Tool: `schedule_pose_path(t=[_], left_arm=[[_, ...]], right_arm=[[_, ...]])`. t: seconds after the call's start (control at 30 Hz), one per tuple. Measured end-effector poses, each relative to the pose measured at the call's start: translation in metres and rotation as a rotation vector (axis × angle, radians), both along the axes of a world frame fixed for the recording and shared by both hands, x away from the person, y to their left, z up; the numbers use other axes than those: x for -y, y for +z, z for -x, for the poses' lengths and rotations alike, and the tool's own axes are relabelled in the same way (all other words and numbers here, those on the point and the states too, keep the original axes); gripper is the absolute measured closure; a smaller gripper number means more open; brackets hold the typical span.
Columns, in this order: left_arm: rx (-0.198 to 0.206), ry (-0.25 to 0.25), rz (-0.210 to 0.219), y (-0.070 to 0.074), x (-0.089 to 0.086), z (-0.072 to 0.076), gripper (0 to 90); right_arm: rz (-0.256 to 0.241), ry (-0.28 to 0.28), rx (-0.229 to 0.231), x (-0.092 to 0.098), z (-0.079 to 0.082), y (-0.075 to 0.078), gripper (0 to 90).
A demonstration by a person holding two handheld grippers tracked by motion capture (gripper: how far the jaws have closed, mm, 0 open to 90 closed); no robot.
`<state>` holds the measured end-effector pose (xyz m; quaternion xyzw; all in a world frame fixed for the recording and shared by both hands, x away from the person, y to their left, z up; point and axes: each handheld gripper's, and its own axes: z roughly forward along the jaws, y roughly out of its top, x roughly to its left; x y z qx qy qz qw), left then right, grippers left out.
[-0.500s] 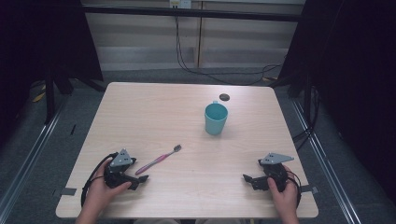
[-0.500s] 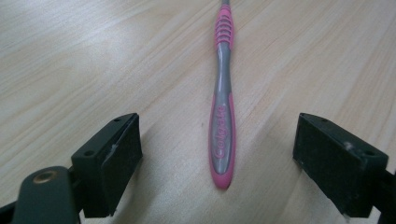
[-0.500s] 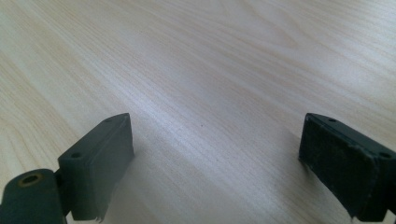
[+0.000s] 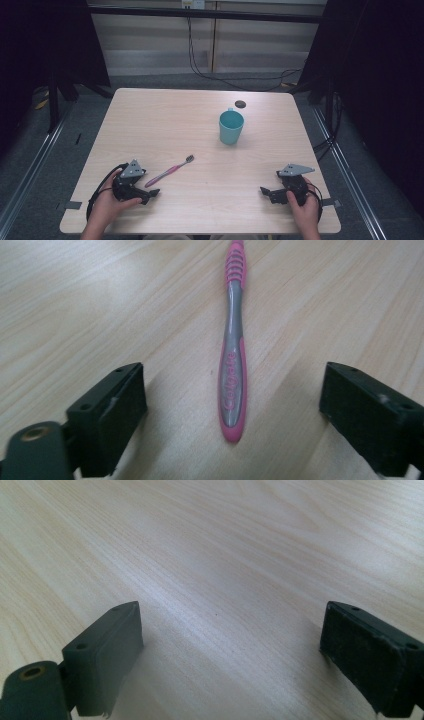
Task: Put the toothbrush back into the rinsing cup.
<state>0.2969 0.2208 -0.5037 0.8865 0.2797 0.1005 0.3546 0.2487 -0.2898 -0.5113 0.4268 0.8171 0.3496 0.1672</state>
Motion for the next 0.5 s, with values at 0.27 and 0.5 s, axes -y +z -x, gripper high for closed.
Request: schedule_pose_path(t=[0.27, 0.5], left_arm=[[-0.080, -0.004, -0.136, 0.015, 0.007, -0.010, 22.7], [-0.128, -0.014, -0.167, 0.025, 0.023, -0.017, 26.3]], right_arm=[[0.000, 0.001, 0.000, 0.000, 0.000, 0.000, 9.5], [0.000, 0.000, 0.000, 0.000, 0.000, 0.000, 9.5]])
